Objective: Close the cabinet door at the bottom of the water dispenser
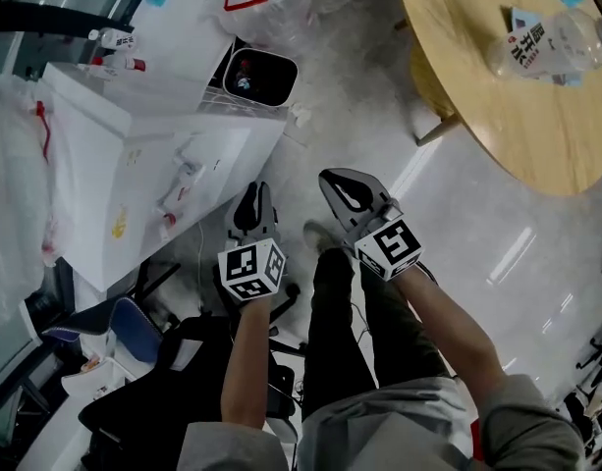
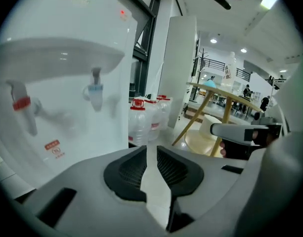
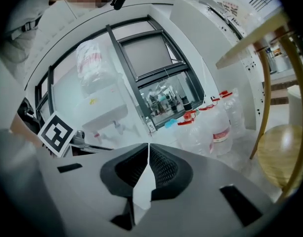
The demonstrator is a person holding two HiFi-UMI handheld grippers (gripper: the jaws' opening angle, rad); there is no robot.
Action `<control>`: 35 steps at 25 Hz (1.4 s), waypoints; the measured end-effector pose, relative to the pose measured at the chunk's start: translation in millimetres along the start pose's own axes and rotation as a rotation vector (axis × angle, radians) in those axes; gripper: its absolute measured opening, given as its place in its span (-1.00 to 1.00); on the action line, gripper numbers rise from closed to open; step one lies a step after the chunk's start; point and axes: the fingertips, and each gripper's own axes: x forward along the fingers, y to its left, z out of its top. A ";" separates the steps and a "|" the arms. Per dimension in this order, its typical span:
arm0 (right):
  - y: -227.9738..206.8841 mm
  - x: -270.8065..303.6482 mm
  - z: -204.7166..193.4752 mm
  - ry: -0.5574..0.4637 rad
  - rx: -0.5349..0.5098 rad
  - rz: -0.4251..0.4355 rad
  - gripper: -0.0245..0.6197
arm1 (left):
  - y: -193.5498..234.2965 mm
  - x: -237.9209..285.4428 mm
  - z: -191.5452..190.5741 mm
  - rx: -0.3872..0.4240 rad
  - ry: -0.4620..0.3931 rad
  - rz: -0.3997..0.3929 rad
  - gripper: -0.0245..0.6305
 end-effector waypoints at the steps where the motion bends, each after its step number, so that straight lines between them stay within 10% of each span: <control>1: 2.7 -3.7 11.0 -0.006 -0.005 0.003 -0.89 | -5.1 -9.0 12.7 0.008 -0.016 -0.001 -0.71; 35: 168.8 -130.6 308.6 -0.256 -0.148 0.118 -0.89 | -126.0 -267.3 293.6 0.107 -0.454 -0.060 -0.90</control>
